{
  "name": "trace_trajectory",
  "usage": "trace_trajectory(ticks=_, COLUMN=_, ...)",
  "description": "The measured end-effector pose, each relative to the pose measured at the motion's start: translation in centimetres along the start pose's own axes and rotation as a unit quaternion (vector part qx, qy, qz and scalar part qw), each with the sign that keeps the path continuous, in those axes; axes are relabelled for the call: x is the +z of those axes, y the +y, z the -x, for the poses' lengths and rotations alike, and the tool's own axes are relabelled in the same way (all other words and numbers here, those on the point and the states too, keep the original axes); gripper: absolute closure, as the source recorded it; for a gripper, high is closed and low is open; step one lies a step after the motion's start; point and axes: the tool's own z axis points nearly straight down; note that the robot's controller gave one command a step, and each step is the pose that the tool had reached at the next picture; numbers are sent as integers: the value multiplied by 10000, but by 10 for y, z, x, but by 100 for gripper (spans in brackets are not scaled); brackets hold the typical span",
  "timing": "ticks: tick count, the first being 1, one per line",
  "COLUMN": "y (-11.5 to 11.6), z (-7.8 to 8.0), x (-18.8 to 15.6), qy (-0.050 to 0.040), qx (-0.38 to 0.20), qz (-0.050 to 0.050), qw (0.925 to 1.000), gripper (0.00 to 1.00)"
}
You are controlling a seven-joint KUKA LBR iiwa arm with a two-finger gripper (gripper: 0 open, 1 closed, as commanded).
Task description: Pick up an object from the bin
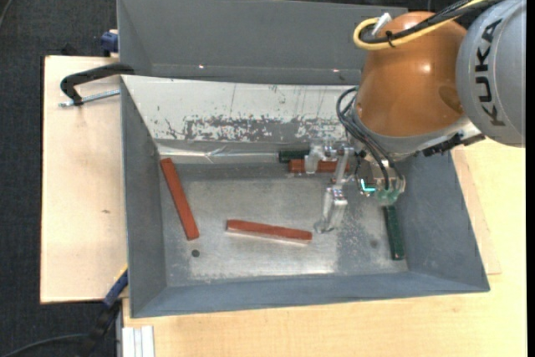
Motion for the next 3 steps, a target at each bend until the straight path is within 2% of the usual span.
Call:
trace_trajectory(ticks=1, y=44, z=-8, x=153, qy=9, qx=548, qz=3, qw=9985, gripper=0)
trace_trajectory(ticks=2, y=40, z=-11, x=117, qy=-72, qx=42, qz=4, qw=10000, gripper=0)
trace_trajectory(ticks=3, y=29, z=-12, x=107, qy=-66, qx=359, qz=8, qw=9993, gripper=0)
